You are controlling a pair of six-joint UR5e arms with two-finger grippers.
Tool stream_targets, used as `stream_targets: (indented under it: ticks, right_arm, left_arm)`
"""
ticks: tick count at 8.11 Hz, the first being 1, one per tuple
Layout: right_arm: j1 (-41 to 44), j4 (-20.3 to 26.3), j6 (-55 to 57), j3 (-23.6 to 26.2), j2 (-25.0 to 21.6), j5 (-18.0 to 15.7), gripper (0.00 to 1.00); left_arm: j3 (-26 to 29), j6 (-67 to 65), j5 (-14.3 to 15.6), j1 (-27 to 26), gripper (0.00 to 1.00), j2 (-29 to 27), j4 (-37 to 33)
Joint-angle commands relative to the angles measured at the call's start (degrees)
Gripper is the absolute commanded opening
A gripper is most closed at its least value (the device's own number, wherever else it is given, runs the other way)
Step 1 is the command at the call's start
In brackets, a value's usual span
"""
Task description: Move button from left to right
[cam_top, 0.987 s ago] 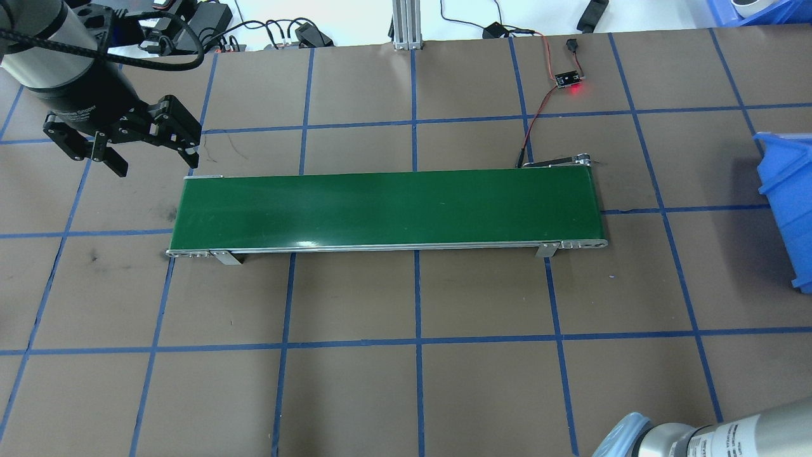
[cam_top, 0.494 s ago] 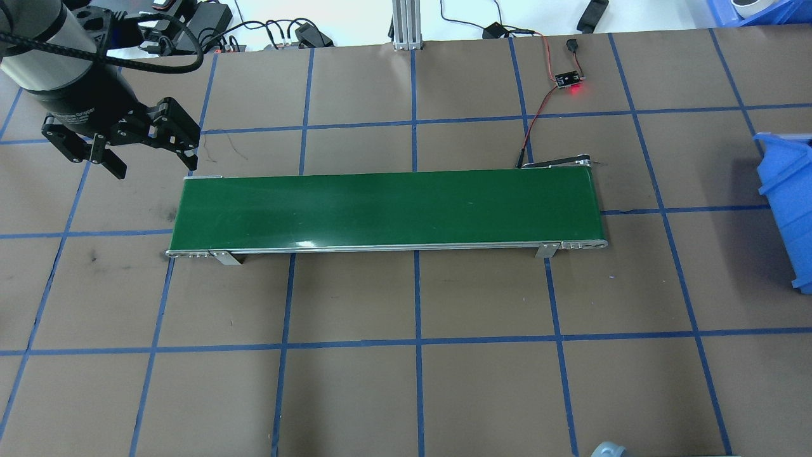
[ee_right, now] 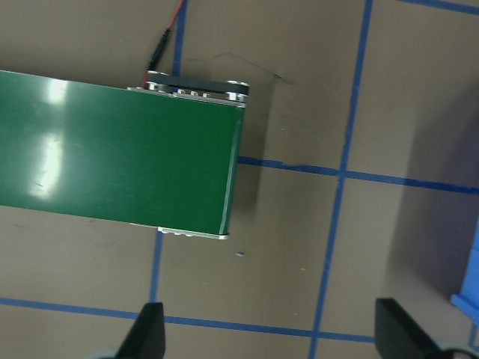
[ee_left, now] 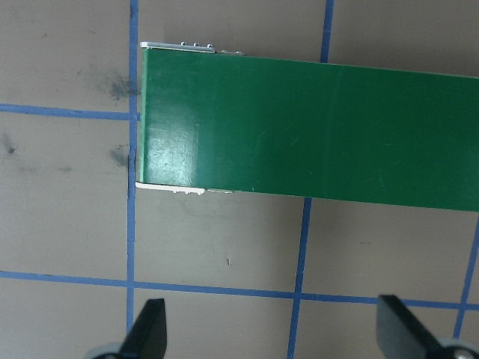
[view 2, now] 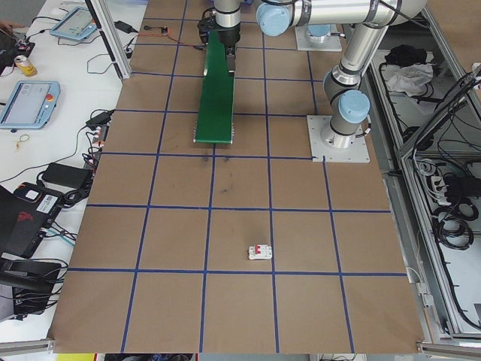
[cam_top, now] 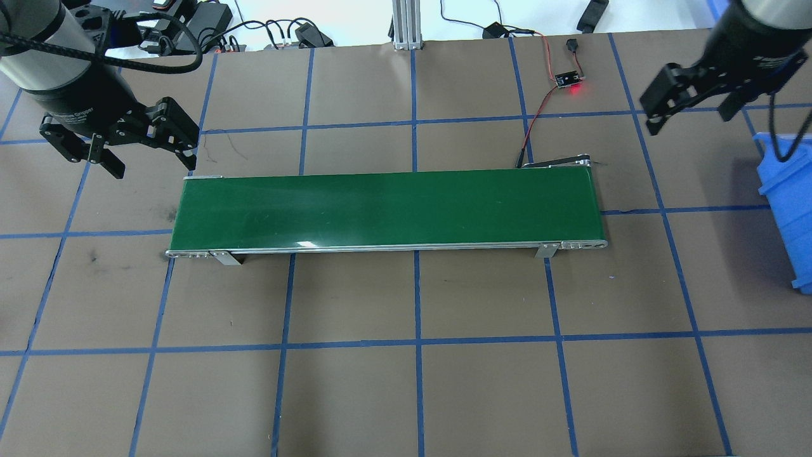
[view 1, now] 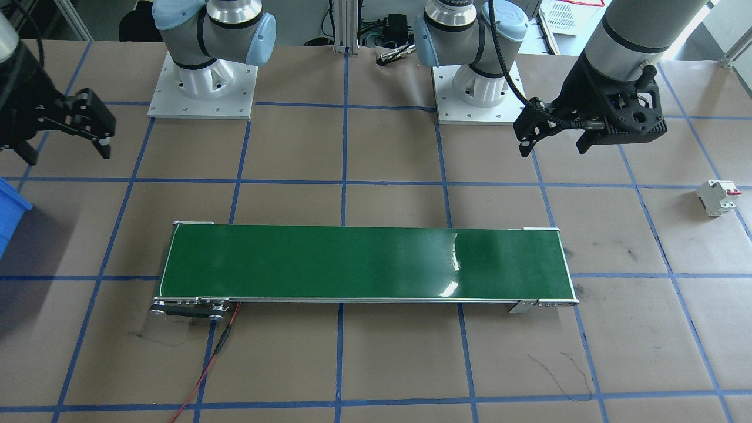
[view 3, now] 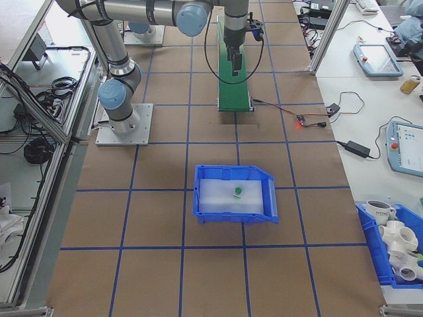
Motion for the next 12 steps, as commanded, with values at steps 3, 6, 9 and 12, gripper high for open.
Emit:
stream_targets:
  ticks: [3,6,9,12]
  right_arm:
    - [12.60,0.14,18.19,0.41,1.41,0.41,1.00]
    - [12.60,0.14,18.11,0.50,1.50,0.05,1.00]
    - [12.60,0.14,18.02,0.41,1.50,-0.12,1.00]
    - [12.60,0.14,17.84,0.41,1.50,-0.21,1.00]
  left_arm:
    - [0.00,0.09,-0.03,0.28,1.00,-0.33,0.08]
    - [0.00,0.53,0.15,0.64,1.00,-0.07,0.08]
    - [0.00,0.61,0.15,0.55,1.00,0.02,0.08]
    - [0.00,0.61,0.15,0.55,1.00,0.02,0.17]
